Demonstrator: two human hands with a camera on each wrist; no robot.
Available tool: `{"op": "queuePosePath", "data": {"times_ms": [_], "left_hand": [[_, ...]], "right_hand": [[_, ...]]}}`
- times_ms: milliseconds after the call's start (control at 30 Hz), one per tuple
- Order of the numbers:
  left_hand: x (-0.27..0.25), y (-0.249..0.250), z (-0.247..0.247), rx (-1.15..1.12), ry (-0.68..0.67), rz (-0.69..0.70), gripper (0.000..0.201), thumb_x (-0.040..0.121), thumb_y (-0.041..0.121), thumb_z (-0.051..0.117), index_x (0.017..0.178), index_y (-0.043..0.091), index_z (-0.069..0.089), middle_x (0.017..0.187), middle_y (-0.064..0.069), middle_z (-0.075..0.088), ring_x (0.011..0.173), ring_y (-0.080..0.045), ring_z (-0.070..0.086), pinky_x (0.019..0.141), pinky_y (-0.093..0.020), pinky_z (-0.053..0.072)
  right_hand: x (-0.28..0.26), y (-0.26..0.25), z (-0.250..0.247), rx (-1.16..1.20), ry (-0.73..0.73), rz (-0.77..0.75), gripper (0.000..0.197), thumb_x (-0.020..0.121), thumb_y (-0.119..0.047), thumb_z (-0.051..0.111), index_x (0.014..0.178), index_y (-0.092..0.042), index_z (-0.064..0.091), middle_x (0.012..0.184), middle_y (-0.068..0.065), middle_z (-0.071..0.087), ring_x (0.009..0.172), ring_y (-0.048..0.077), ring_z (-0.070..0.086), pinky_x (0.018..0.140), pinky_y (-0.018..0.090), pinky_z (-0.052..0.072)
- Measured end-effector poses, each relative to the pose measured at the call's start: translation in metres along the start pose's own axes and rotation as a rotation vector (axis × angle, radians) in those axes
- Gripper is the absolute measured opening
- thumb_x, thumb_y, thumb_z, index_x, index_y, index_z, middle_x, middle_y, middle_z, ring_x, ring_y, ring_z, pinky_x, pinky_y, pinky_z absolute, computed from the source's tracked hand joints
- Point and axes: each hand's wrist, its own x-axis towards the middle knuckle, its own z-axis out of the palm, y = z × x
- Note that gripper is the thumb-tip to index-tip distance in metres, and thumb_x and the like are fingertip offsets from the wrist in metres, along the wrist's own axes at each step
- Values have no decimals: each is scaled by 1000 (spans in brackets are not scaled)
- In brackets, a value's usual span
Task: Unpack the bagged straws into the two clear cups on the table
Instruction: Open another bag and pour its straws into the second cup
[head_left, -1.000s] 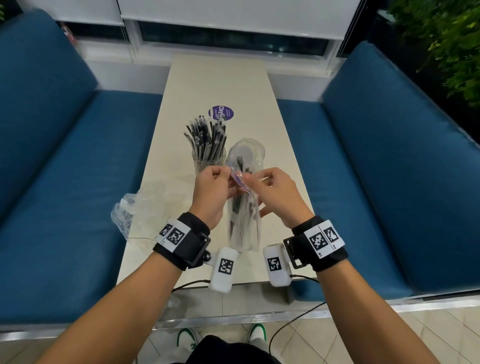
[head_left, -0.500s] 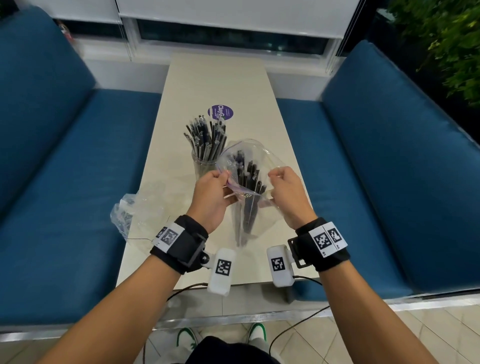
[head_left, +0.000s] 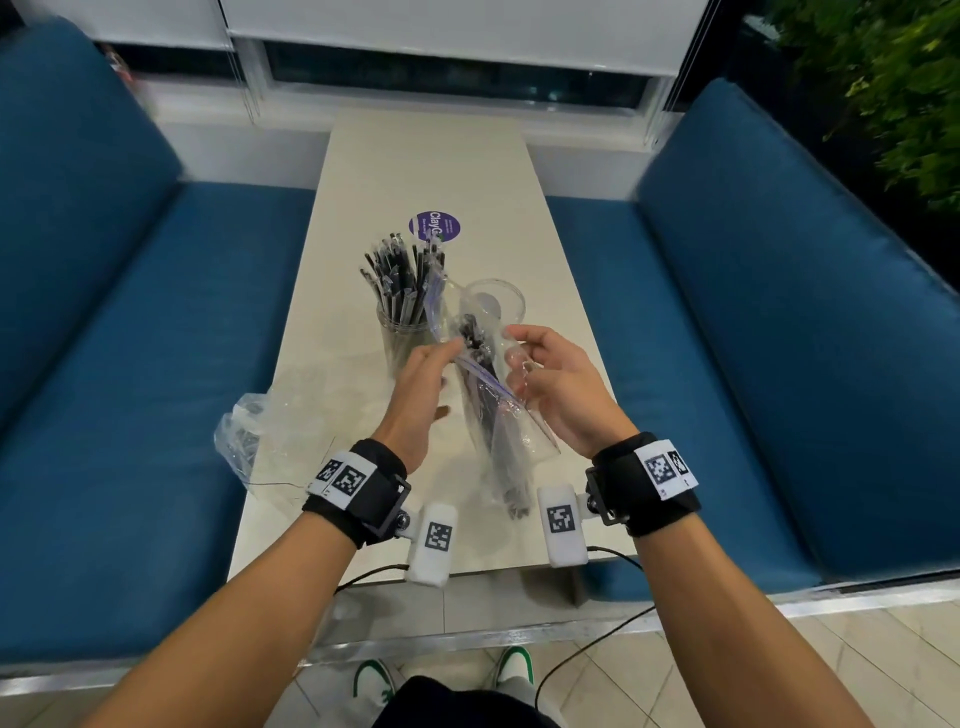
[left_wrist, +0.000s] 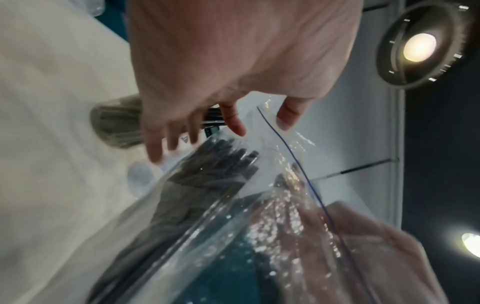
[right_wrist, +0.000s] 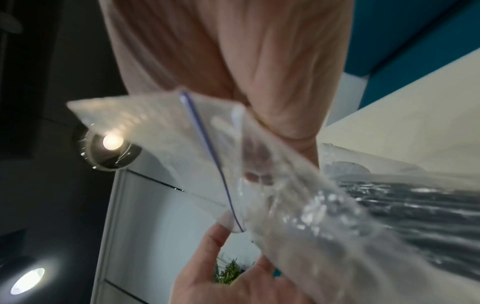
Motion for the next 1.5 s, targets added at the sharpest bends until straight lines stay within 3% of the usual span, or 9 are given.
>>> {"op": "queuePosePath", "data": {"times_ms": [200, 400, 533, 767, 933, 1067, 1233, 1333, 1500], "left_hand": [[-2, -4, 4, -138, 8, -41, 66, 83, 57, 69, 137, 20, 60, 128, -14, 67, 108, -29, 70, 95, -58, 61], [4, -3, -7, -281, 58, -90, 28, 101, 35, 65, 120, 16, 64, 103, -8, 55, 92, -27, 57, 86, -53, 58], [0, 4, -1, -261, -25, -95, 16, 103, 31, 59, 116, 21, 60, 109, -14, 55, 90, -28, 58, 86, -55, 55], [6, 12, 1, 31, 170, -63, 61, 97, 77, 50, 125, 25, 65, 113, -1, 65, 102, -23, 58, 92, -41, 48], [15, 13, -4, -10, 209, -33, 37, 101, 52, 66, 103, 15, 67, 102, -9, 70, 92, -28, 70, 72, -44, 65], [18, 9, -5, 39, 175, 88, 36, 106, 27, 63, 141, 20, 62, 121, -7, 72, 83, -24, 73, 55, -37, 61], [7, 7, -3, 163, 52, 248, 27, 110, 27, 50, 113, 28, 77, 124, 4, 75, 124, -26, 68, 114, -60, 48], [-6, 2, 5, 152, -261, 214, 71, 107, 67, 39, 90, 4, 68, 105, -11, 74, 106, -26, 69, 112, -60, 47], [-1, -9, 14, -27, -185, 222, 40, 88, 24, 88, 122, 4, 77, 116, -15, 81, 115, -36, 76, 104, -50, 60]], "right_hand": [[-2, 16, -11, 87, -67, -8, 49, 93, -33, 64, 135, -8, 58, 125, 16, 73, 116, 34, 63, 104, 54, 43], [-19, 39, -34, -342, -235, 23, 107, 72, -72, 79, 160, -34, 31, 171, -11, 26, 159, 17, 26, 129, 45, 21], [-23, 43, -22, -799, -164, 12, 95, 68, -50, 97, 144, -42, 41, 153, -10, 47, 141, 12, 46, 119, 36, 38], [-15, 50, -14, -523, -19, -182, 49, 84, -13, 89, 117, -33, 58, 136, 6, 62, 107, 6, 71, 91, 12, 54], [-11, 51, -15, -445, -48, -104, 86, 81, -16, 92, 153, -18, 43, 140, 0, 65, 125, 5, 67, 106, 29, 57], [-14, 46, -12, -359, -68, -130, 63, 83, 1, 86, 137, -15, 58, 126, -2, 72, 115, 5, 72, 105, 31, 58], [-13, 37, -13, -160, -53, -57, 50, 84, 12, 74, 119, -21, 61, 108, -1, 76, 98, 8, 76, 93, 33, 59], [-7, 35, -8, -34, 15, -9, 54, 76, 1, 63, 130, -6, 58, 107, 12, 75, 98, 20, 72, 97, 44, 56], [-4, 24, 10, -418, -61, -54, 27, 89, -10, 63, 115, -3, 66, 107, 23, 71, 100, 24, 68, 99, 41, 56]]}}
